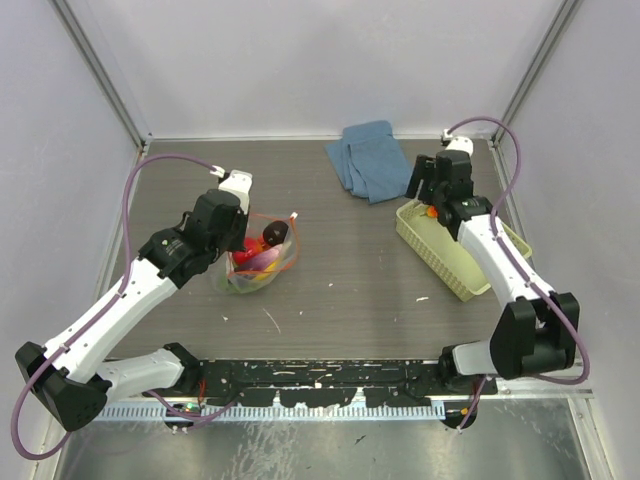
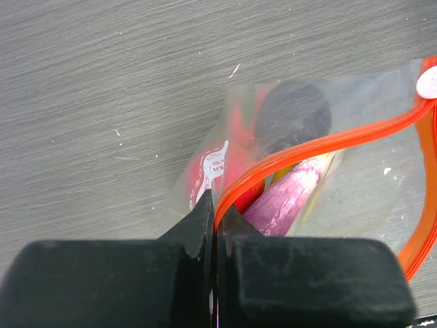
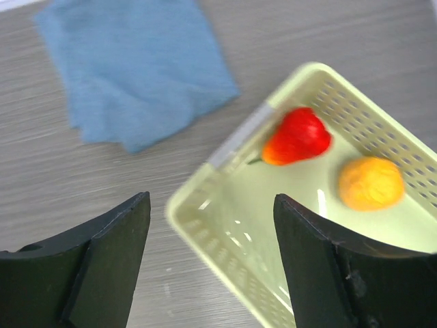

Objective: Place the food in the zip-top bag and seal the zipper
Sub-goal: Pick up the fake fruit from the bin, then place the fake fruit in the zipper food storage bag.

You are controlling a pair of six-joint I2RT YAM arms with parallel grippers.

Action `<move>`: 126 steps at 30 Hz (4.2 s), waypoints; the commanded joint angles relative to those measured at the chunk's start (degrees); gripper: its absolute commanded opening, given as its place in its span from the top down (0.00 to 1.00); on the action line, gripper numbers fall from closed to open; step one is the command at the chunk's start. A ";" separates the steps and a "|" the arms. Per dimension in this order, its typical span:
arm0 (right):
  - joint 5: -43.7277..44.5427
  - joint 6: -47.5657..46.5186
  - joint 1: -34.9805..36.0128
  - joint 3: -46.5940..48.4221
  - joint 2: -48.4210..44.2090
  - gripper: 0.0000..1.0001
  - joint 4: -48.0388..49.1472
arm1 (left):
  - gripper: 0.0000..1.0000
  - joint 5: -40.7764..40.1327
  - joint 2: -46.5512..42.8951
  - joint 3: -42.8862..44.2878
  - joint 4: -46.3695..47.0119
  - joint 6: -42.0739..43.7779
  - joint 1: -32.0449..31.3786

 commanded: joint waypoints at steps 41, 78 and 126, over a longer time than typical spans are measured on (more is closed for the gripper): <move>9.57 6.50 -20.28 -0.03 25.49 0.36 5.37 | 1.00 2.00 0.39 1.67 2.61 -0.08 0.25; -3.68 0.85 19.14 -6.22 -8.45 0.51 15.43 | 1.00 3.15 -1.52 1.88 2.55 -0.28 0.26; -17.84 3.10 43.15 -2.78 13.02 0.40 46.35 | 1.00 6.81 -2.47 1.59 3.08 0.11 0.25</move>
